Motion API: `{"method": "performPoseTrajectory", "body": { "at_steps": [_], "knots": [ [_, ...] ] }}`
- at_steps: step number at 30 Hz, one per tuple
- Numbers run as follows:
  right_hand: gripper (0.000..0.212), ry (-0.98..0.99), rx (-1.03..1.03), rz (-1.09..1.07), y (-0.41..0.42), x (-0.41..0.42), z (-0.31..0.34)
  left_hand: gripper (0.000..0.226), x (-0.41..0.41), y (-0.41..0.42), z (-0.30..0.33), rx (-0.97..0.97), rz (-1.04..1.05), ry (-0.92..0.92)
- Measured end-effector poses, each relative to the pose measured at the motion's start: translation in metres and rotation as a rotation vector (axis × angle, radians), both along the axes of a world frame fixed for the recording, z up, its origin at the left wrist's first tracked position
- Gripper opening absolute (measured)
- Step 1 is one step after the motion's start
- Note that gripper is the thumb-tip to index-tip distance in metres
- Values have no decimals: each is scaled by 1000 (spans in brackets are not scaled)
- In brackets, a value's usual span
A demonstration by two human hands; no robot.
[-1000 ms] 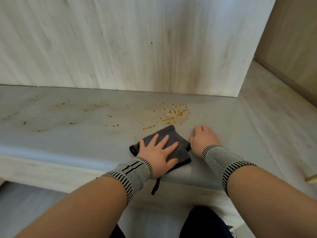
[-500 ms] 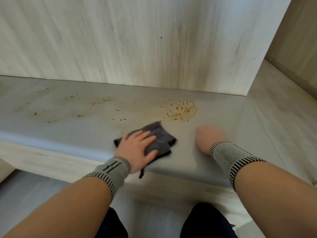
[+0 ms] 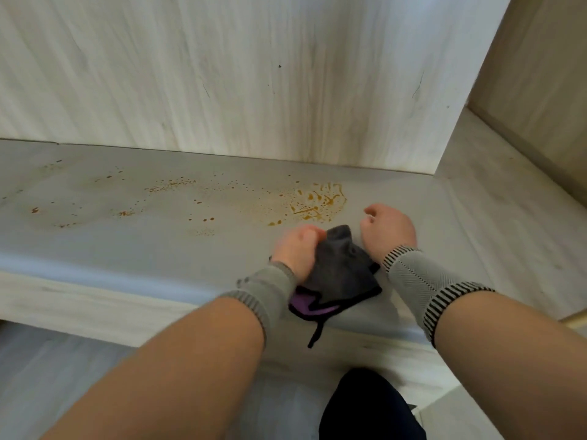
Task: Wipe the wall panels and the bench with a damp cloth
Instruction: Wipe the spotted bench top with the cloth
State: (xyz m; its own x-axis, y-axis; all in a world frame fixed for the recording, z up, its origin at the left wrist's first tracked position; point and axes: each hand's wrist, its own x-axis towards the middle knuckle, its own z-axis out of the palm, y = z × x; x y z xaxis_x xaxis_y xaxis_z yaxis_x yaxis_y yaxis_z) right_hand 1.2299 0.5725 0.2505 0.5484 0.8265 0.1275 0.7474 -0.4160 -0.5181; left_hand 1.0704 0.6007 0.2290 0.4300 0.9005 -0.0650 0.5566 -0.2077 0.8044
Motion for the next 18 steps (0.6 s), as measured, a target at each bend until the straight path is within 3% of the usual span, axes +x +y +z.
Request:
{"method": "performPoseTrajectory", "body": {
  "at_steps": [2,4,7,10,16,18],
  "knots": [
    [44,-37,3,151,-4,-25,-2,31,-15,18,3,-227,308,-329],
    [63,-145,-172,343,-6,-57,-15,31,-28,28,-1,-224,441,-362],
    [81,-257,-420,485,-16,-79,-40,24,-32,26,-4,-29,416,-52],
    [85,-312,-435,502,-28,-50,-41,22,-24,19,1,157,218,300],
    [87,-196,-511,-60,-54,31,-42,44,10,-1,-1,223,-133,555],
    [85,-176,-496,-59,-54,13,-42,46,24,-5,-4,267,-200,614]
  ]
}}
